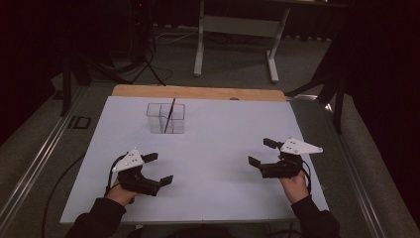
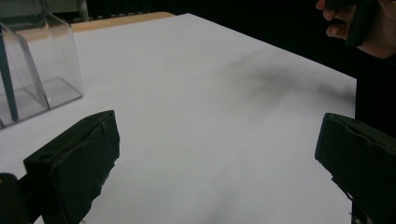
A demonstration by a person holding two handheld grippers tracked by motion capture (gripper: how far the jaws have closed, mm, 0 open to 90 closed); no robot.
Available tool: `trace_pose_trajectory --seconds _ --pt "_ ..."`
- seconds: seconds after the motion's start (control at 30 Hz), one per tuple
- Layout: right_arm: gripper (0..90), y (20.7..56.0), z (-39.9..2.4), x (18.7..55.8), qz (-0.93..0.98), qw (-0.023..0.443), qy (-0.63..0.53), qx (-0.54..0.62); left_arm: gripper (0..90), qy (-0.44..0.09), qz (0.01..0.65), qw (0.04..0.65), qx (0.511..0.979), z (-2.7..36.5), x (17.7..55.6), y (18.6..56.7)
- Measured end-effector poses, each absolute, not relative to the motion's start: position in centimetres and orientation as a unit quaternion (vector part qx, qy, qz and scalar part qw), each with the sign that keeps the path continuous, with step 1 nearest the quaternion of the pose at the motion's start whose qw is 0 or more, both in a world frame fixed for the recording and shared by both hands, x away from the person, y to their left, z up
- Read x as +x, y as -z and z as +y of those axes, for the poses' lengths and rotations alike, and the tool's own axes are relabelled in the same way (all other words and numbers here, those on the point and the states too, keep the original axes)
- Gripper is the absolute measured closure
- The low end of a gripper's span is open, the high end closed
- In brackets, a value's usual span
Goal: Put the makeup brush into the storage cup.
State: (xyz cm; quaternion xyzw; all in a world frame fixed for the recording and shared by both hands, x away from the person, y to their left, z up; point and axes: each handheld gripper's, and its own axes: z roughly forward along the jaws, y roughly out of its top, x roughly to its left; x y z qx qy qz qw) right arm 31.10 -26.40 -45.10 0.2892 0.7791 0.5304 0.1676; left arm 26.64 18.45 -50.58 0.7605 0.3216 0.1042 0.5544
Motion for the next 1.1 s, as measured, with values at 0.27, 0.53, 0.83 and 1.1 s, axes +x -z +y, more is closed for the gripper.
trace_pose_trajectory --seconds 0.27,0.53,0.83,1.1 --pt "10.9 45.3 -26.4 31.1 0.782 0.165 -0.528 0.287 0.2 -0.11 0.315 0.555 0.762 18.5 26.8 52.0" --pt "10.9 45.5 -26.6 31.1 0.781 0.163 -0.53 0.288 0.2 -0.113 0.321 0.56 0.755 18.8 27.2 52.6" --pt "10.9 46.0 -26.6 31.3 0.785 0.159 -0.524 0.29 0.3 -0.113 0.335 0.568 0.744 18.8 27.5 52.7" --pt "10.9 46.2 -26.7 31.3 0.784 0.158 -0.523 0.294 0.3 -0.117 0.341 0.574 0.735 19.1 27.2 52.4"
